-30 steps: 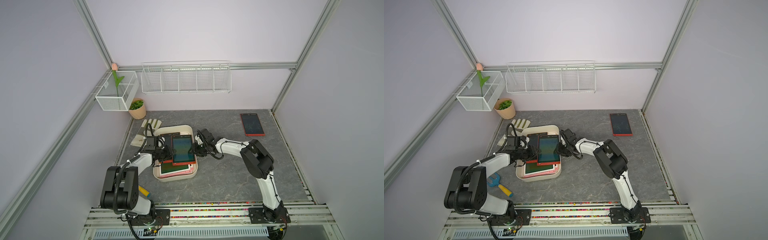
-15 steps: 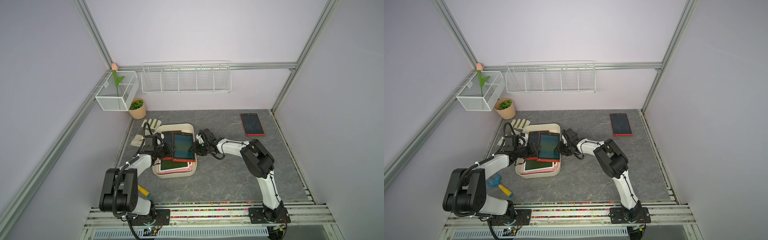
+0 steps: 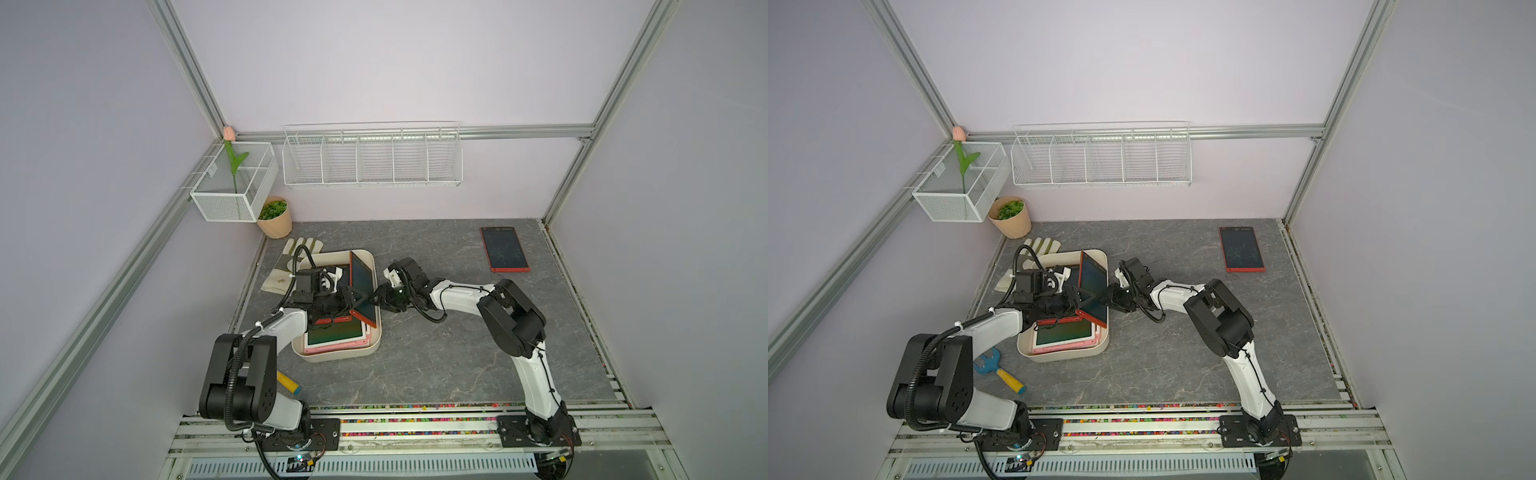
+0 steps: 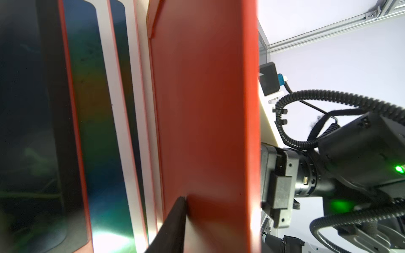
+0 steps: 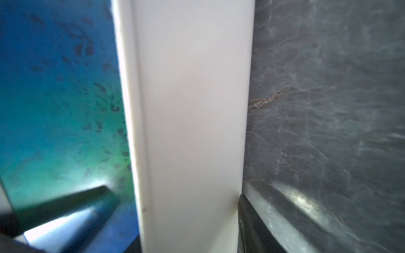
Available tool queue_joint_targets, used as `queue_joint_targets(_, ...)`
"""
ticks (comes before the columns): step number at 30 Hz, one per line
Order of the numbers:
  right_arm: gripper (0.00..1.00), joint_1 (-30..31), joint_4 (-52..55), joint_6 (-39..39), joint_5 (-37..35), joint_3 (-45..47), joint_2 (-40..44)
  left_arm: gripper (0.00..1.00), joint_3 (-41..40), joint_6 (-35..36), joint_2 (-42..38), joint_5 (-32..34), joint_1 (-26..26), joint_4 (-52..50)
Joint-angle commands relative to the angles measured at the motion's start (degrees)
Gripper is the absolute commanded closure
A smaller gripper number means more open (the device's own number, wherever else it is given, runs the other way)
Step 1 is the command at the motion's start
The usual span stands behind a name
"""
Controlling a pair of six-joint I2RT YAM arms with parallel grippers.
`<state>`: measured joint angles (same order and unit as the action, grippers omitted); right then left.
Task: Take out the writing tablet from the storage box
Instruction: Pick up the writing tablet from the storage box.
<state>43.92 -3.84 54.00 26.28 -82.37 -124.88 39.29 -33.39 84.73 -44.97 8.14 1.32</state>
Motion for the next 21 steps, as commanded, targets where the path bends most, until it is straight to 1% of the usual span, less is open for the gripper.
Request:
queue_joint_targets(1,0.51,2.17,-8.26,1.30,6.85,-0.34,2.18,0.68,0.77,3.05,-0.47,0.22,1.19,-5.22)
queue_joint_targets(4,0.48,1.66,-5.66,-0.19,5.86,-0.35,3.29,0.72,1.75,4.05,-1.55,2.71,1.02,-8.75)
queue_joint_targets(10,0.38,0.53,-1.84,-2.63,4.53,-0.66,6.17,0.82,3.02,4.81,-4.42,6.81,0.67,-14.33)
queue_joint_targets(18,0.30,-0.95,-1.09,-2.85,4.21,0.21,9.00,0.98,2.82,5.30,-5.45,6.92,-0.32,-15.89)
queue_joint_targets(19,0.30,-1.16,-1.15,-2.77,4.30,0.45,9.34,1.00,2.73,5.41,-5.62,6.62,-0.44,-15.95)
queue_joint_targets(21,0.30,-1.70,-1.45,-2.67,4.54,1.01,10.06,1.00,2.56,5.30,-6.33,6.39,-0.57,-16.34)
